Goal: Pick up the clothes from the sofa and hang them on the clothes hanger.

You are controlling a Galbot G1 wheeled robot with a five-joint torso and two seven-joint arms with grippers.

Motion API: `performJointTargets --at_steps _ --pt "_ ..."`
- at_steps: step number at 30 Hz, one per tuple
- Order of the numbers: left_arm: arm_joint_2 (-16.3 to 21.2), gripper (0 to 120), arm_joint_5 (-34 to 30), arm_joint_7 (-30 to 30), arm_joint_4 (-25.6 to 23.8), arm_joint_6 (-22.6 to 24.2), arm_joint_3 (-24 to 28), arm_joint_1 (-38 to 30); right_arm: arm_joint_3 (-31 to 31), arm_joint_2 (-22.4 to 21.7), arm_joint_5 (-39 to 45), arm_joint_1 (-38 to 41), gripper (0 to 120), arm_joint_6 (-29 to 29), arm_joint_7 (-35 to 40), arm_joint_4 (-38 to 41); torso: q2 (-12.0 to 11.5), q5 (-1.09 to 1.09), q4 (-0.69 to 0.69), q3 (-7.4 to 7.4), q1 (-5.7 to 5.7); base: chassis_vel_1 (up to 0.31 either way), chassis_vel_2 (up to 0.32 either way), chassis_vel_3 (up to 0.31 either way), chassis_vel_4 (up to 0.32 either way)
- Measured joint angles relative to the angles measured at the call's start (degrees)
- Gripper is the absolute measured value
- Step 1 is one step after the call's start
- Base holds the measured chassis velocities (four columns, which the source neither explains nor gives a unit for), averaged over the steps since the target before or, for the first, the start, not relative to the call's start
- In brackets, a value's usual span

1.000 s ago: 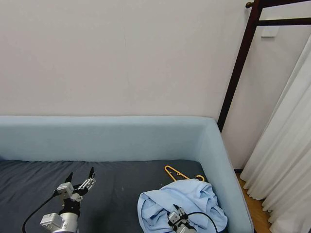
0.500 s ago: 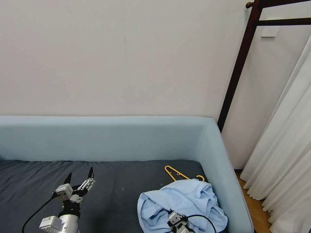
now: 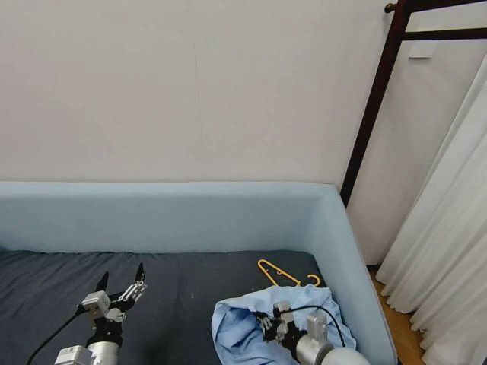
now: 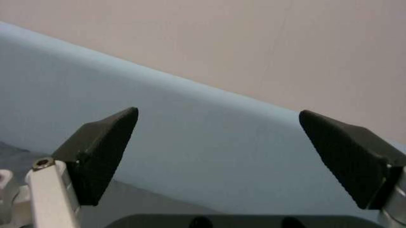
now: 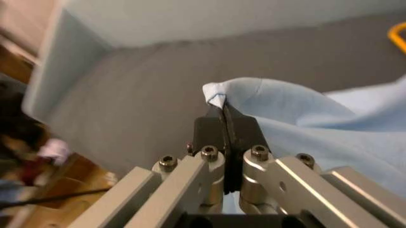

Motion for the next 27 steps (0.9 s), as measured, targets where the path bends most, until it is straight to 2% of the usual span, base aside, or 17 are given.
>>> performJointTargets --at_steps 2,5,9,12,13,15,17,21,22,24,26,27 --pt "-0.1 100 0.0 0.0 -0.1 -0.1 -0.1 0.1 0.2 -0.3 2.3 0.0 0 -0.8 0.9 1.5 0.0 0.00 0.00 0.00 0.00 0.000 0.000 0.000 0.000" --pt "-0.1 100 0.1 0.0 -0.1 -0.2 -0.4 0.3 0.2 -1.5 9.9 -0.1 0 -4.6 4.7 7.1 0.0 -0.01 -0.01 0.00 -0.01 0.000 0.000 0.000 0.000" --pt "-0.4 100 0.4 0.1 -0.1 -0.2 -0.5 0.4 -1.1 -2.0 11.5 2.2 0 -5.8 6.5 6.6 0.0 0.00 -0.02 -0.01 -0.01 0.000 0.000 0.000 0.000" --pt "-0.8 100 1.1 0.1 0.0 -0.3 -0.6 0.8 -3.3 -2.2 7.6 7.9 0 -6.7 6.7 -0.8 0.0 -0.01 0.00 0.00 0.00 0.000 0.000 0.000 0.000" --pt "-0.8 100 1.1 0.1 0.0 -0.3 -0.6 0.8 -3.3 -2.2 7.6 7.9 0 -6.7 6.7 -0.8 0.0 -0.01 0.00 0.00 0.00 0.000 0.000 0.000 0.000" --pt "-1.2 100 1.6 0.1 0.0 -0.3 -0.9 1.3 -5.3 -1.7 0.9 13.0 0 -7.2 2.7 -9.2 0.0 -0.01 -0.01 0.00 0.00 0.000 0.000 0.000 0.000" --pt "-1.2 100 1.7 0.1 0.0 -0.3 -0.9 1.3 -5.8 -1.4 -0.7 14.5 0 -7.3 1.7 -11.7 0.0 0.01 0.00 0.01 0.00 0.000 0.000 0.000 0.000" --pt "-1.4 100 1.9 0.1 -0.1 -0.5 -2.6 2.5 -8.8 1.0 -12.4 25.7 0 -7.7 -6.2 -28.6 0.0 -0.01 0.01 0.01 0.01 0.000 0.000 0.000 0.000" --pt "-1.4 100 1.9 0.1 -0.1 -0.5 -2.6 2.5 -8.8 1.0 -12.4 25.7 0 -7.7 -6.2 -28.6 0.0 -0.01 0.01 0.01 0.01 0.000 0.000 0.000 0.000" --pt "-1.4 100 1.9 0.1 -0.1 -0.5 -3.4 2.9 -10.1 1.9 -18.0 29.7 0 -6.3 -9.6 -35.2 0.0 -0.01 0.00 0.00 0.01 0.000 0.000 0.000 0.000" --pt "-1.6 100 1.9 0.1 -0.2 -0.5 -3.8 3.1 -11.7 2.9 -23.7 32.3 0 -2.0 -11.9 -41.5 0.0 -0.01 0.00 0.01 0.00 0.000 0.000 0.000 0.000" --pt "-1.6 100 1.9 0.1 -0.2 -0.5 -3.8 3.1 -11.7 2.9 -23.7 32.3 0 -2.0 -11.9 -41.5 0.0 -0.01 0.00 0.01 0.00 0.000 0.000 0.000 0.000"
